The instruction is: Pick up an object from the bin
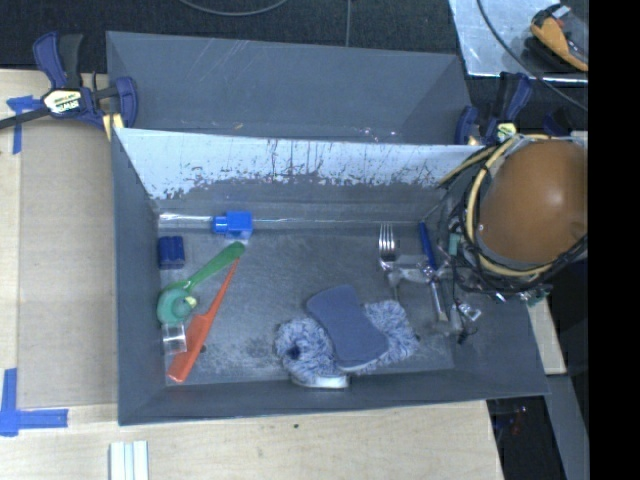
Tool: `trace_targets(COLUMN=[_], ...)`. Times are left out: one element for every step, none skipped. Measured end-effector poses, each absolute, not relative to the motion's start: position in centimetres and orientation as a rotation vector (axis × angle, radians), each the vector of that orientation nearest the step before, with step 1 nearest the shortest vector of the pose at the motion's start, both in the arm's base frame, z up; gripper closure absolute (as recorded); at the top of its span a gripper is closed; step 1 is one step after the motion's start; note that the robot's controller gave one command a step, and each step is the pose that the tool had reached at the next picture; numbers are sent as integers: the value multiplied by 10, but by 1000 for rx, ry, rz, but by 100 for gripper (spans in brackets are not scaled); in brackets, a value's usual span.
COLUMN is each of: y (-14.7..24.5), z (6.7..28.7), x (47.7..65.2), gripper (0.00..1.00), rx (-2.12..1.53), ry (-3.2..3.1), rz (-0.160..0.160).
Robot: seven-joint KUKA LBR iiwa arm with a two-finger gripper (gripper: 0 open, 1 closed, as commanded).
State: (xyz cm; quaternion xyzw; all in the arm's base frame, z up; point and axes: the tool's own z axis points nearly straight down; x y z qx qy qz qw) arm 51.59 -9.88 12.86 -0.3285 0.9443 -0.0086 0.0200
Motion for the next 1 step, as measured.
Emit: trace_targets(y=[-86], z=[140], x=[510], gripper=[0], rx=[-1034], ry=[2907], rz=[-33])
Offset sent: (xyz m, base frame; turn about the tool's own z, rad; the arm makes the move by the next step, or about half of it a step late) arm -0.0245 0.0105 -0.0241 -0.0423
